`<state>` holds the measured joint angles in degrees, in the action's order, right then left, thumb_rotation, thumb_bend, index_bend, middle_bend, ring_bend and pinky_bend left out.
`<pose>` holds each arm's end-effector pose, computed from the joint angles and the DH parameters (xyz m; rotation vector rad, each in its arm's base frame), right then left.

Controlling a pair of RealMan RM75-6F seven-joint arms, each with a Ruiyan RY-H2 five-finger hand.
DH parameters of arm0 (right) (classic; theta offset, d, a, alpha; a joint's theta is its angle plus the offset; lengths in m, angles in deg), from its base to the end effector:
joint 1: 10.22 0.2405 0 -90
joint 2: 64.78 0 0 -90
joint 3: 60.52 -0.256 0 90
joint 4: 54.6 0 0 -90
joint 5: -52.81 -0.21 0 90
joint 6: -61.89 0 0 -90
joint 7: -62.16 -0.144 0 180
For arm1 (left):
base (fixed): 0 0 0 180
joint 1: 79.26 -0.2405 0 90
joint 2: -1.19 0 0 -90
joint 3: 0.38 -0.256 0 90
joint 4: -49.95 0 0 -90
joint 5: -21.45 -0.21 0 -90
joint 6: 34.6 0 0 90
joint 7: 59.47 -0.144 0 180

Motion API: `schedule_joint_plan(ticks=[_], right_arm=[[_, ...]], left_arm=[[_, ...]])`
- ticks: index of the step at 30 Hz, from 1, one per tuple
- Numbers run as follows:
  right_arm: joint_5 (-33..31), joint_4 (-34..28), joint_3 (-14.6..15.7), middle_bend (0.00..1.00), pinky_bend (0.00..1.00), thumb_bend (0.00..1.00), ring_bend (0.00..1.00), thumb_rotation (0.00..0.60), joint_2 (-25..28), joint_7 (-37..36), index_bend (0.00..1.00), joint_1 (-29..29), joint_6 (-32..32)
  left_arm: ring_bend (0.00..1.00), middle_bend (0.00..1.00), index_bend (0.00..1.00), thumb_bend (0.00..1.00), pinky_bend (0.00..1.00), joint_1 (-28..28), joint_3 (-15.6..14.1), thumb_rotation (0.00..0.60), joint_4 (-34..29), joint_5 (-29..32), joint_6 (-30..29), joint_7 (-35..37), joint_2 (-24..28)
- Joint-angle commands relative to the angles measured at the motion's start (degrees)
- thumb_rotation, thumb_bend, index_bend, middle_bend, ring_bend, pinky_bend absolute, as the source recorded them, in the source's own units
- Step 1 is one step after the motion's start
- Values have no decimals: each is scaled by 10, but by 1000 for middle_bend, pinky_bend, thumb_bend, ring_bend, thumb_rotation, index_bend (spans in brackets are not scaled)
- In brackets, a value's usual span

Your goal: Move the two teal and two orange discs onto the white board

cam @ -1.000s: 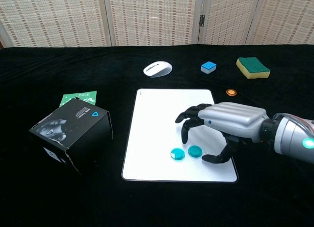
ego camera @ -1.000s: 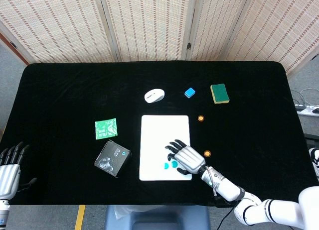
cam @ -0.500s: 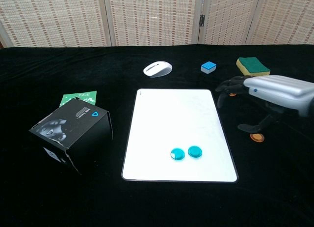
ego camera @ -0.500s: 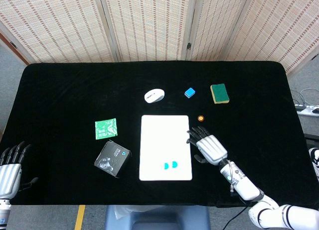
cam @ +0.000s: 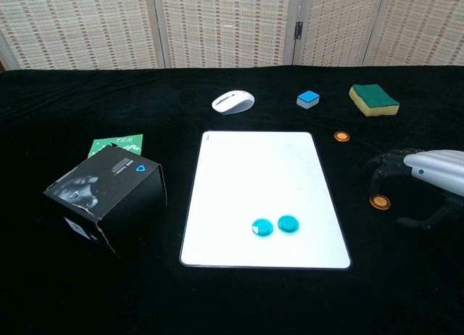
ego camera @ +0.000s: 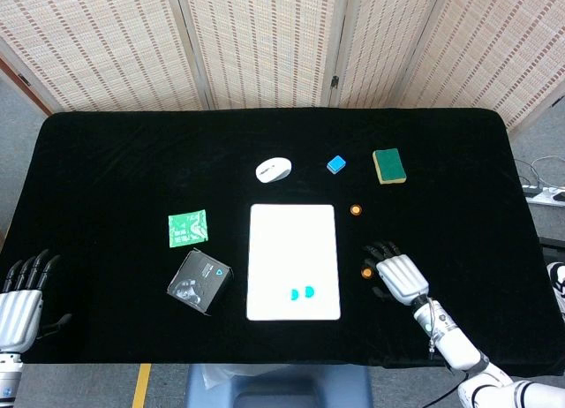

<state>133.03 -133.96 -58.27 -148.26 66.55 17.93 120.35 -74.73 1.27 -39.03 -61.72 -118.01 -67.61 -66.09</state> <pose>-0.2646 -0.2663 -0.0014 1.9117 -1.0466 0.7676 -0.3285 0.1750 0.1427 -1.4150 -0.8536 -0.7367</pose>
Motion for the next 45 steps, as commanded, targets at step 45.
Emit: schedule_joint_plan(ticks=[45], right_arm=[[-2, 26, -43, 163, 0, 394, 0, 600, -20, -19, 516, 10, -19]], left_arm=[[30, 20, 63, 192, 0, -3, 0, 600, 8, 7, 4, 5, -2]])
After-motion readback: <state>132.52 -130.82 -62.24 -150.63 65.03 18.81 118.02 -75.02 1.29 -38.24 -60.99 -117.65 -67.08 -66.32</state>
